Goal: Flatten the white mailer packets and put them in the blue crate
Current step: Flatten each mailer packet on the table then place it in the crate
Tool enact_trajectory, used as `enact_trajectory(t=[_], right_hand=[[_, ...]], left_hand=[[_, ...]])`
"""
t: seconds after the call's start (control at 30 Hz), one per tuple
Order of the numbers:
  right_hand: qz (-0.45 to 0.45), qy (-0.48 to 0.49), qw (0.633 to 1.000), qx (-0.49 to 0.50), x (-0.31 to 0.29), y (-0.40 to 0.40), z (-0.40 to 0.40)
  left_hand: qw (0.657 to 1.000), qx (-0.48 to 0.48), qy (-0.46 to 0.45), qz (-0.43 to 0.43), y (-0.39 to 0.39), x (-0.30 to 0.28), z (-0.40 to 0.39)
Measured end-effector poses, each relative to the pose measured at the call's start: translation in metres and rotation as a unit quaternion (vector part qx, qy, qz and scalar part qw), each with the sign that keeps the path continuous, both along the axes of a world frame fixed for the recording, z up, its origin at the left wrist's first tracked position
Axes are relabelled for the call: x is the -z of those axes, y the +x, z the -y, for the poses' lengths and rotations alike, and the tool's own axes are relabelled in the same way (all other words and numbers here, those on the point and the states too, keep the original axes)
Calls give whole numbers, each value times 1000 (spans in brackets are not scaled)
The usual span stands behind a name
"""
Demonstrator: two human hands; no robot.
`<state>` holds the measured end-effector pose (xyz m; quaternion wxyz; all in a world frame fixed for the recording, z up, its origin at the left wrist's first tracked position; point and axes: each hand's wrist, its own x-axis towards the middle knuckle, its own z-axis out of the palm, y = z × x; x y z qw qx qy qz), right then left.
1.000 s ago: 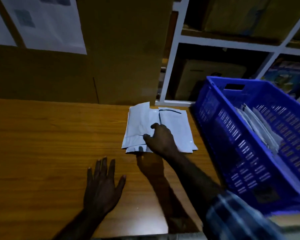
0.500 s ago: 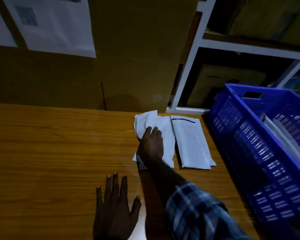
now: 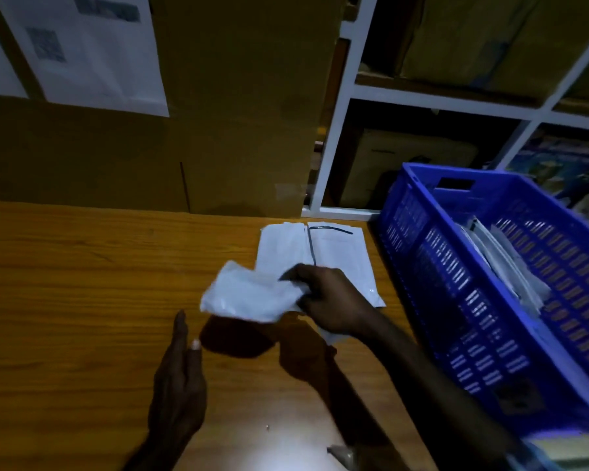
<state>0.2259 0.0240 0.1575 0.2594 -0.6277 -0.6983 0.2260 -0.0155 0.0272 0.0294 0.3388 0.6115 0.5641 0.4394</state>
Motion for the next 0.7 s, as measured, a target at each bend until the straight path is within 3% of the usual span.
enact_trajectory(t=[0.17,0.3,0.47,0.57,0.7], right_hand=[[54,-60,995,-51,36,15,53],[87,-104,989,-65,50,14,63],[267,-10,960,-77,62,-6,62],[285,-6,957,-63,85,-28,73],[241,-3,970,-8,119,-54,88]], left_hand=[[995,86,14,56,1,7,24],[979,178,81,-49,15,5,51],[949,211,83,-218,20,19,51],[929,210,113,-283,24,26,50],[921,196,130,-312,23,28,50]])
